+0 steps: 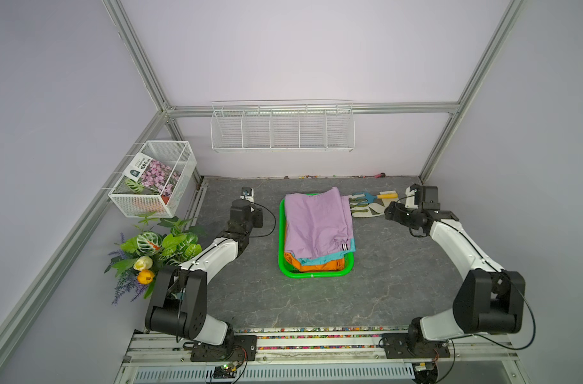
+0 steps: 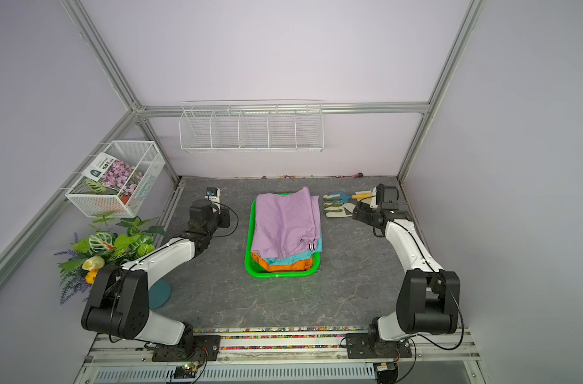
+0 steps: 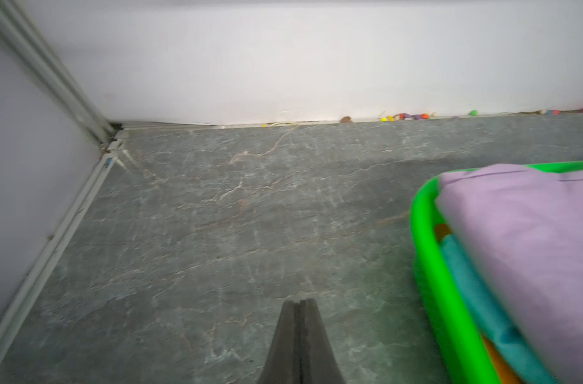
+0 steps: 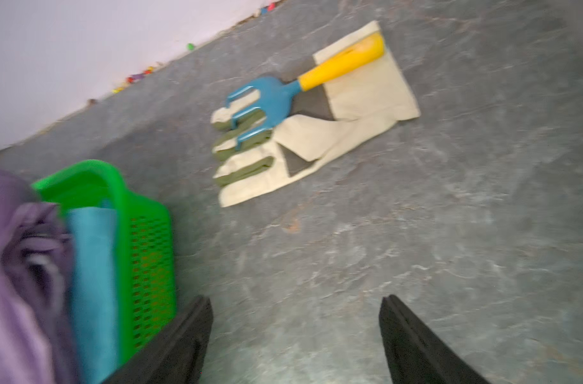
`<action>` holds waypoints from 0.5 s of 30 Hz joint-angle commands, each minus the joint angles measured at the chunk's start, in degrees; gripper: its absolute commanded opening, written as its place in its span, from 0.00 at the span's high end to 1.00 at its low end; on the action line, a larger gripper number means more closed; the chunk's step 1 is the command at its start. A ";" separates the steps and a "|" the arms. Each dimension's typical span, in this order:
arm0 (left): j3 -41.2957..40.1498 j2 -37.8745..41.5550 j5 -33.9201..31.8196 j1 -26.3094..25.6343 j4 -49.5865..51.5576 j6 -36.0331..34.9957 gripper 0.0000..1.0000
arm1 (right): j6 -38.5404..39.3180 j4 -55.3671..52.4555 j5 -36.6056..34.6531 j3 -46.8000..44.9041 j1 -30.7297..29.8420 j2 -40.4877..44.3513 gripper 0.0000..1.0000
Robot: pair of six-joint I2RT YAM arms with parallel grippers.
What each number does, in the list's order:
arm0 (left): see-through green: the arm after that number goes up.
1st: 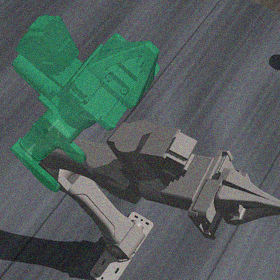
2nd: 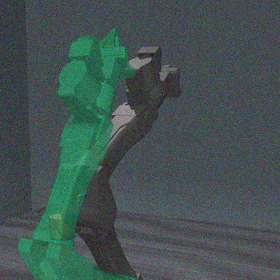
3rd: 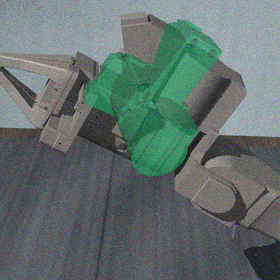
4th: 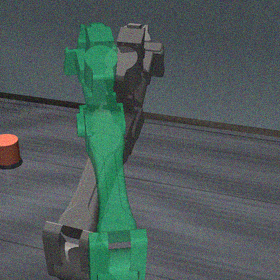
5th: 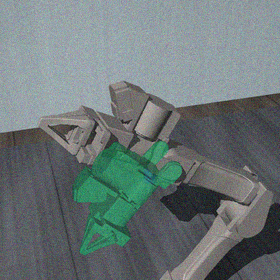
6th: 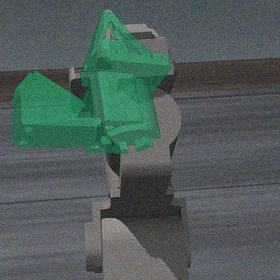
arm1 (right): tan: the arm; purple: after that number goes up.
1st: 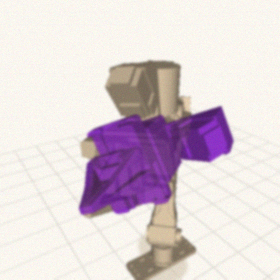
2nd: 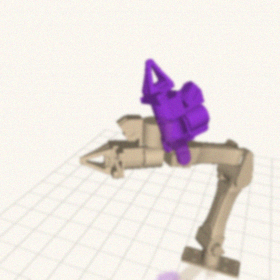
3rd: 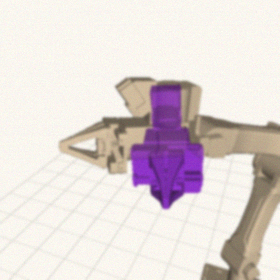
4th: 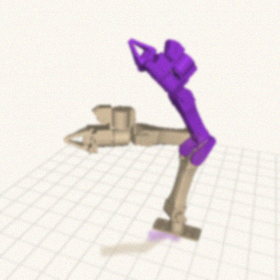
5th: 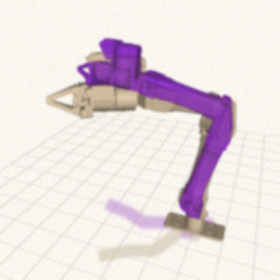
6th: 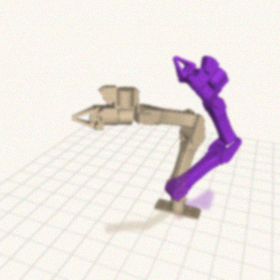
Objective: Put the folded long pants in the basket
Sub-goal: Reset both arms
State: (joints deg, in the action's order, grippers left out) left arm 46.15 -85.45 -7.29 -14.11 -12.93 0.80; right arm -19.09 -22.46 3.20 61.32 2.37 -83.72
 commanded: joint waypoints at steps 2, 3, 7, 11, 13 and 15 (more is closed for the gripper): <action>-2.90 0.62 -0.22 0.48 -5.77 -1.96 0.92 | 6.75 11.87 -16.23 -9.70 -0.18 4.35 0.17; -3.06 0.68 -0.75 0.45 -6.00 -2.14 0.91 | 7.35 14.54 -16.90 -11.56 -0.18 4.93 0.17; -4.39 0.90 -5.54 0.87 -5.21 -3.77 0.89 | 8.36 23.74 -16.95 -18.09 -0.20 4.57 0.18; -5.29 0.37 -5.61 2.36 -9.79 -4.56 0.87 | 8.34 36.75 -15.50 -24.86 -0.50 2.54 0.18; -4.00 -0.06 -2.90 3.33 -7.53 -4.21 0.84 | 9.26 46.33 -13.95 -28.98 -0.53 1.57 0.18; -4.30 0.67 -1.60 3.62 -6.61 -4.04 0.82 | 11.17 53.96 -11.45 -31.82 -0.75 -0.08 0.18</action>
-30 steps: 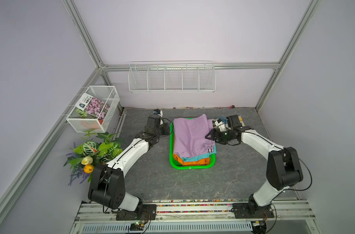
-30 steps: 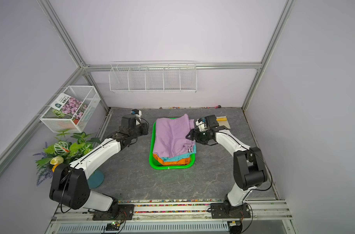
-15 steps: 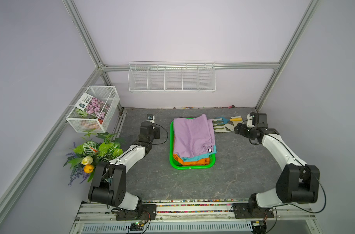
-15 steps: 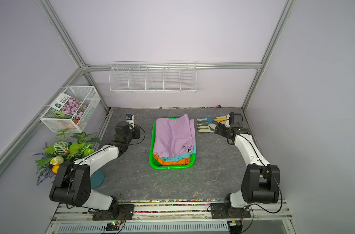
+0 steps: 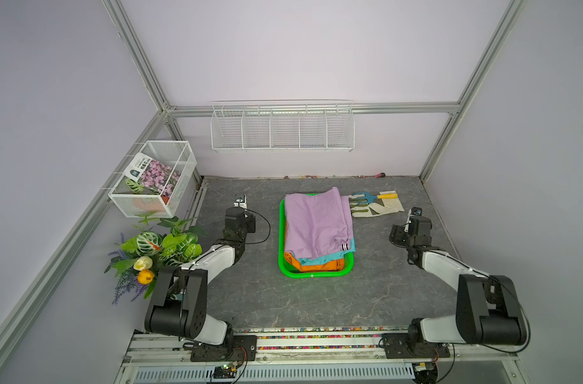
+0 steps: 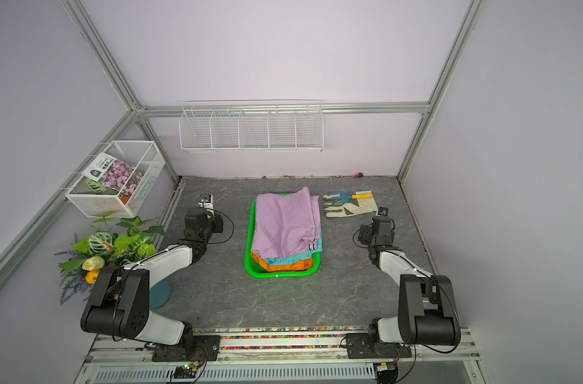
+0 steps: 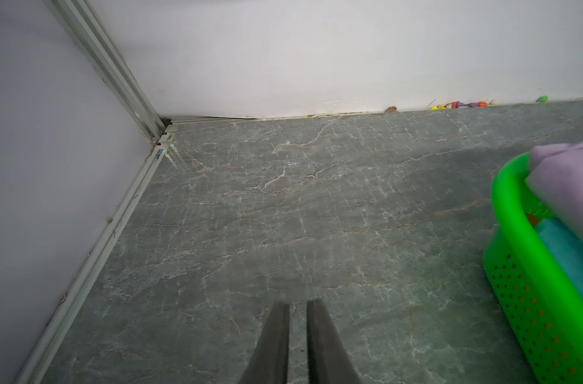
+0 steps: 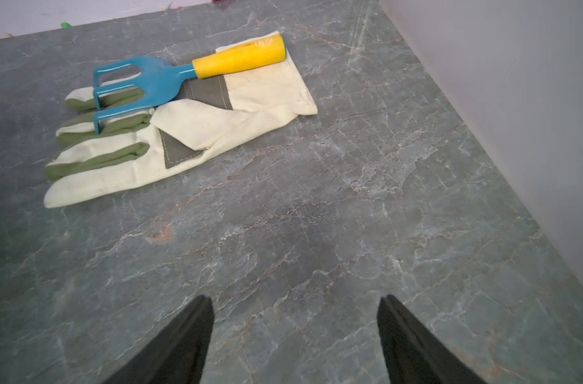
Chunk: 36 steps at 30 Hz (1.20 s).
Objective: Put the folded long pants in the basket
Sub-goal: Reset both arms
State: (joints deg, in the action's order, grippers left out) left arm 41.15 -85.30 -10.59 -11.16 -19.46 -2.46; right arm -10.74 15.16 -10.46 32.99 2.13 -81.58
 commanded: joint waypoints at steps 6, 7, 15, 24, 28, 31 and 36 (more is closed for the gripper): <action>-4.33 3.83 4.50 1.75 1.40 -0.14 0.77 | 8.05 24.06 2.92 -7.08 -3.84 -3.68 0.08; -6.28 3.62 2.99 1.76 -2.02 1.08 0.77 | 8.19 29.12 2.99 -9.28 -3.80 -4.90 0.01; -7.04 0.04 -0.84 2.13 -5.84 4.10 0.50 | 8.99 36.61 4.71 -11.28 -3.75 -7.15 0.01; -8.73 -2.41 4.60 10.94 -13.80 5.26 0.30 | 8.80 29.80 4.81 -9.41 -3.77 -5.35 0.01; -15.49 0.08 3.18 10.42 -22.80 5.48 0.23 | 8.76 29.85 4.74 -9.35 -3.74 -5.42 0.01; -24.75 -3.70 -0.45 9.61 -45.37 4.56 0.00 | 8.80 29.87 4.76 -9.44 -3.74 -5.37 0.01; -20.99 -2.14 2.59 9.31 -35.29 3.71 0.00 | 8.80 29.97 4.75 -9.44 -3.86 -5.32 0.01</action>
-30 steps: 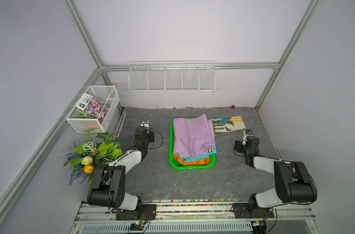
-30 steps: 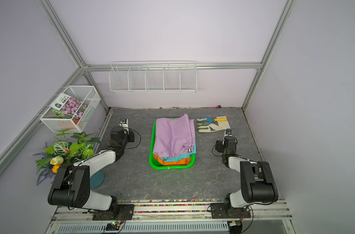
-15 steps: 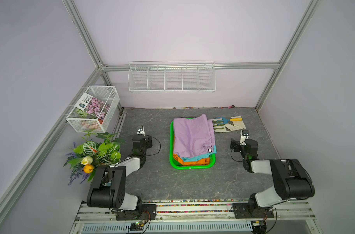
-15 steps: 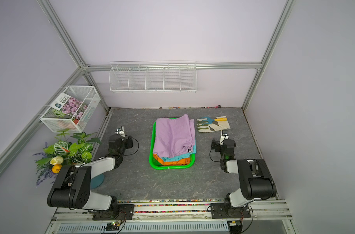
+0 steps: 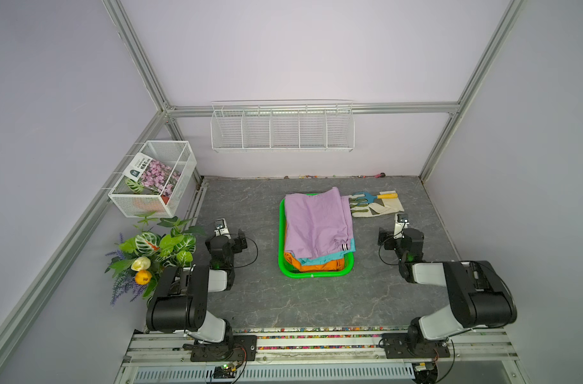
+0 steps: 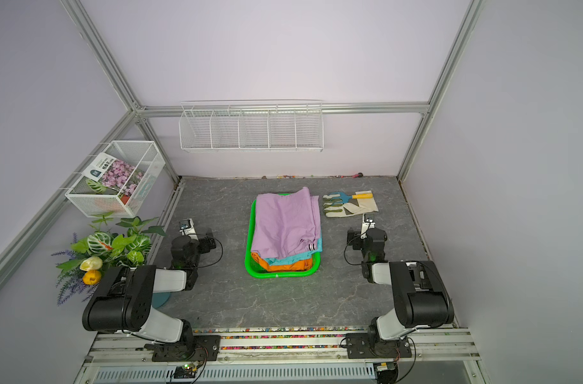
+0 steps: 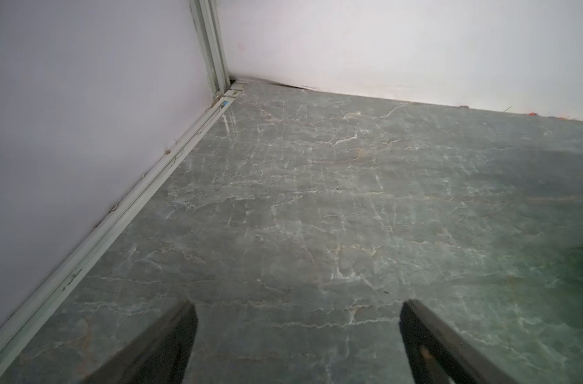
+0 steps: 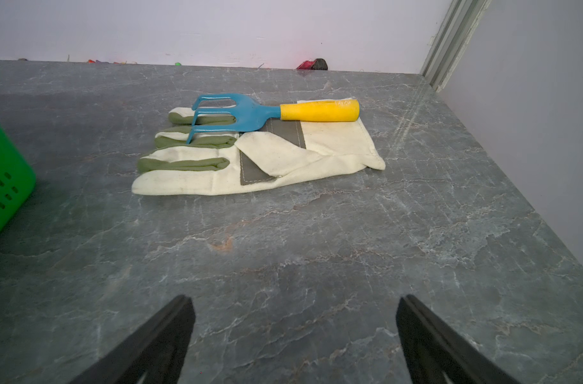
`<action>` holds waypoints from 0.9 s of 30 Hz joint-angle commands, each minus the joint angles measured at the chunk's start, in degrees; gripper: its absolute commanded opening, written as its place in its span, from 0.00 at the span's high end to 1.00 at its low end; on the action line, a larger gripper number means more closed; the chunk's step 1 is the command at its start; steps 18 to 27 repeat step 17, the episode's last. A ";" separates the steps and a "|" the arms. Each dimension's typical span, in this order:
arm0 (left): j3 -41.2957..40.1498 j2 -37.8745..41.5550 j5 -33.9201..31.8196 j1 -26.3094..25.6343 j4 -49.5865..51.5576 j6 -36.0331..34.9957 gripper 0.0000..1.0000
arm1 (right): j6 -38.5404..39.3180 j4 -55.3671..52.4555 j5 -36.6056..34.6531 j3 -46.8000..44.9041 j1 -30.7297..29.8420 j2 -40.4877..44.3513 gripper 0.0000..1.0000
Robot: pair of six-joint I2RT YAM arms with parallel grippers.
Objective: Put the folded long pants in the basket
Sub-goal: Reset both arms
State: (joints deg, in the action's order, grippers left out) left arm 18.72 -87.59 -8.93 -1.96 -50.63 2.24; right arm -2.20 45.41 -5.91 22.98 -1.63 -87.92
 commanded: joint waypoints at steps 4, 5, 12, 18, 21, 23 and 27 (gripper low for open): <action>2.19 0.79 0.75 0.11 -1.57 -0.41 0.00 | 0.34 -0.23 0.20 0.55 -0.04 0.96 0.01; 2.20 0.78 0.71 0.11 -1.52 -0.36 0.00 | 0.28 -0.28 0.20 0.49 -0.07 1.01 0.01; 2.15 0.76 0.75 0.11 -1.61 -0.41 0.00 | 0.61 -0.70 0.02 1.01 -0.39 0.54 0.01; 2.31 0.71 0.79 0.10 -1.40 -0.31 0.00 | 0.52 -0.51 -0.08 0.72 -0.40 0.91 0.01; 2.31 0.71 0.79 0.10 -1.40 -0.31 0.00 | 0.52 -0.51 -0.08 0.72 -0.40 0.91 0.01; 2.31 0.71 0.79 0.10 -1.40 -0.31 0.00 | 0.52 -0.51 -0.08 0.72 -0.40 0.91 0.01; 2.31 0.71 0.79 0.10 -1.40 -0.31 0.00 | 0.52 -0.51 -0.08 0.72 -0.40 0.91 0.01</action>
